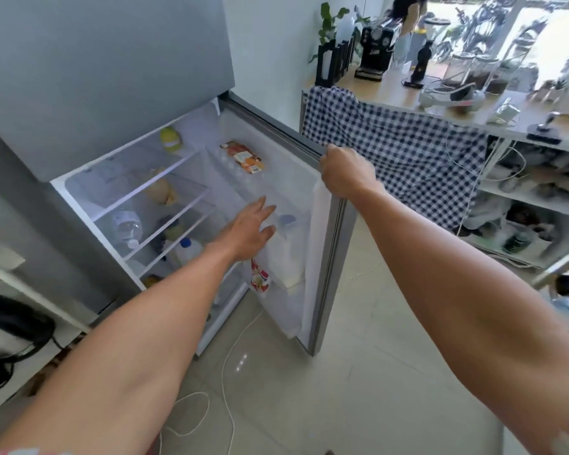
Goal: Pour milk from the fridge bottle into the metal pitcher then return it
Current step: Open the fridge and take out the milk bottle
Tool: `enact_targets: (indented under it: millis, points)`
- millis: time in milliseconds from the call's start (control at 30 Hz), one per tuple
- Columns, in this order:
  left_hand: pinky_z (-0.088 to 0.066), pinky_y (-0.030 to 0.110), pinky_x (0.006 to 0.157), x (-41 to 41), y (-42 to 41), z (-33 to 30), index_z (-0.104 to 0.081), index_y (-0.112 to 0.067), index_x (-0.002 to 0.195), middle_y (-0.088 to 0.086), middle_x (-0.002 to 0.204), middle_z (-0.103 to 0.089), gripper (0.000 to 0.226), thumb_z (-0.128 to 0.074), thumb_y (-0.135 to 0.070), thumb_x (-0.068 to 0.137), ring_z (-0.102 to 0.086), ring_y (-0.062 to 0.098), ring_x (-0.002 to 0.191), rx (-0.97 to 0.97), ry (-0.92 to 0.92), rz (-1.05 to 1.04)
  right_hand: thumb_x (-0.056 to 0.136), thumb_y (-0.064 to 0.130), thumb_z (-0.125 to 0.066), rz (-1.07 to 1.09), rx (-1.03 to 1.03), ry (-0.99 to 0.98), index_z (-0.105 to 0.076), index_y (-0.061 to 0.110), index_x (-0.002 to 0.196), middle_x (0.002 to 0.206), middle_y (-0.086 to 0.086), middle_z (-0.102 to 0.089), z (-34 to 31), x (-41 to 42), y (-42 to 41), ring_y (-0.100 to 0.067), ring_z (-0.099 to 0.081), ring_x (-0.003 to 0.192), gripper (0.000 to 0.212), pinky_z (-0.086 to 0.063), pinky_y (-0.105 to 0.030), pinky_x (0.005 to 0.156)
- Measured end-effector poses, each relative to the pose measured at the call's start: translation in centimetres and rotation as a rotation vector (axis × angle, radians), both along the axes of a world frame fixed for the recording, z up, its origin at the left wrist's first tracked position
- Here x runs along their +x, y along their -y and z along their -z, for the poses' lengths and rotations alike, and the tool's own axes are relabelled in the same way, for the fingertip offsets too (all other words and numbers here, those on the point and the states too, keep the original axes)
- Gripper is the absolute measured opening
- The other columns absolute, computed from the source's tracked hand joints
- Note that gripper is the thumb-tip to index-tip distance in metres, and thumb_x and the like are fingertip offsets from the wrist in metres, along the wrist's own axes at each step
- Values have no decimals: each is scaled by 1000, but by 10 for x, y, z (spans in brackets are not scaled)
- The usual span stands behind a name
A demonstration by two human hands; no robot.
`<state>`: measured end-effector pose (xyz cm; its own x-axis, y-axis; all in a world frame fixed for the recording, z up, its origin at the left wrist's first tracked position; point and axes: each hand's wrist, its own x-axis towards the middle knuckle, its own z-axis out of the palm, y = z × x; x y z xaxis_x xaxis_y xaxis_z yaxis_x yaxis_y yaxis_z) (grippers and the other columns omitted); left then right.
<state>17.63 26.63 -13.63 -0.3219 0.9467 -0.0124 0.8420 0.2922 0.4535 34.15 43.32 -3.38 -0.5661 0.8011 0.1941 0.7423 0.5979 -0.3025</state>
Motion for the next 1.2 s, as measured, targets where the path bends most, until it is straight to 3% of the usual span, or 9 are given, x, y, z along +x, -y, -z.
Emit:
enact_targets:
  millis: [133,300,500,633,800,867,933,1067,1200]
  points:
    - [-12,45,125,29,-45,-4,-20,-24,163,-6,172,-5,61,-43,-38,109,1,14,158,-93,-82,66,102,13,-38,-27,120,-3,-37,6,146,145,-14,-47,19,32,-42,-37,-39,133,45,-36,-53,103]
    - [-19,43,125,55,-90,-3,-18,-21,163,-1,172,-10,65,-48,-32,106,-9,18,158,-81,-112,81,93,2,-46,-145,250,-60,-25,2,155,151,-12,-37,36,62,-98,-34,-30,136,66,-31,-45,115]
    - [-40,42,111,76,-113,13,-32,-20,158,0,167,-22,59,-54,-29,103,-41,27,143,80,-96,-11,92,1,-47,-172,313,-112,-29,1,155,148,-13,-41,47,70,-128,-36,-34,133,66,-32,-45,112]
    - [-50,35,96,93,-117,44,-50,-17,141,2,144,-44,40,-56,-20,102,-58,20,119,376,169,-345,94,4,-47,-167,380,-177,-34,3,153,146,-11,-44,56,69,-134,-33,-35,132,61,-34,-46,112]
    - [-45,28,83,108,-129,77,-68,-12,110,8,112,-68,24,-48,-23,101,-62,24,101,222,558,-635,95,8,-46,-144,467,-249,-40,5,150,143,-10,-48,67,62,-137,-31,-38,131,55,-33,-43,113]
    - [-46,34,79,111,-139,81,-63,-10,93,9,96,-66,30,-44,-30,103,-62,29,94,132,664,-652,95,9,-45,-132,491,-277,-43,5,148,141,-9,-50,70,59,-139,-32,-40,130,53,-34,-43,111]
    - [-50,34,78,115,-153,82,-62,-10,94,9,95,-65,38,-38,-37,105,-62,28,88,97,853,-690,95,9,-46,-114,512,-294,-45,5,147,141,-9,-51,73,55,-139,-31,-42,129,52,-36,-44,109]
    - [-41,14,42,120,-173,81,-65,-13,87,3,84,-66,45,-34,-40,106,-53,15,65,143,1233,-784,93,8,-47,-86,559,-338,-49,4,144,139,-10,-54,80,50,-135,-29,-40,126,51,-37,-44,106]
    - [-43,22,57,123,-179,85,-64,-17,85,0,76,-63,45,-38,-48,104,-54,11,66,275,1452,-902,91,8,-49,-69,562,-357,-51,5,143,137,-9,-55,83,47,-135,-28,-38,125,53,-36,-43,106]
